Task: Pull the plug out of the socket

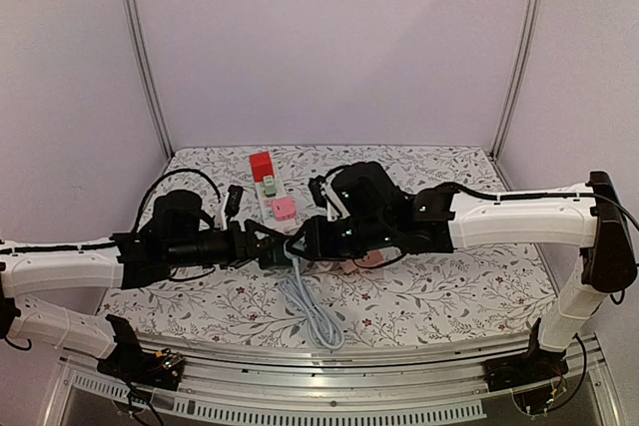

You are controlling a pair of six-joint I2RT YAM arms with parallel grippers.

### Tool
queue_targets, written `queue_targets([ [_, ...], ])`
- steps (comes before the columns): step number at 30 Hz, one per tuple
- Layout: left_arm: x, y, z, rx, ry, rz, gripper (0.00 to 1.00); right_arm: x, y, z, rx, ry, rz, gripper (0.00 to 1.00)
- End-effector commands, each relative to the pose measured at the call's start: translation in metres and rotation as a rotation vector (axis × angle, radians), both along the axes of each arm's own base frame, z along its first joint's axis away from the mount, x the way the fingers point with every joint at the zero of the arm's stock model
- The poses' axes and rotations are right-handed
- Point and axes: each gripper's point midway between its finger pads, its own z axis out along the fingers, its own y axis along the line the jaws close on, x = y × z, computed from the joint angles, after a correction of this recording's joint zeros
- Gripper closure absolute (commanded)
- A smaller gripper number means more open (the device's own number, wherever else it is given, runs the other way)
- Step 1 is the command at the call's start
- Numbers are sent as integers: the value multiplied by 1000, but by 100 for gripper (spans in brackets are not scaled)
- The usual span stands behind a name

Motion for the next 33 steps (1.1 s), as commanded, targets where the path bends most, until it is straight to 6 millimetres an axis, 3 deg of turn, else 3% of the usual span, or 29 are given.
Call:
queue_targets([
  [1, -10, -10, 50, -146, -93, -91, 77, 29, -28, -27, -131, 8, -145, 83],
  [10, -7, -14, 62, -198, -113, -101, 77, 26, -27, -35, -143, 24, -123, 63],
  [19, -5, -14, 71, -243, -119, -110, 77, 24, -22, -44, -149, 45, -111, 54],
  [29, -4, -12, 73, -260, -120, -108, 77, 20, -11, -55, -141, 84, -78, 53],
  [33, -3, -11, 69, -250, -118, -99, 77, 19, -10, -58, -148, 88, -83, 60],
])
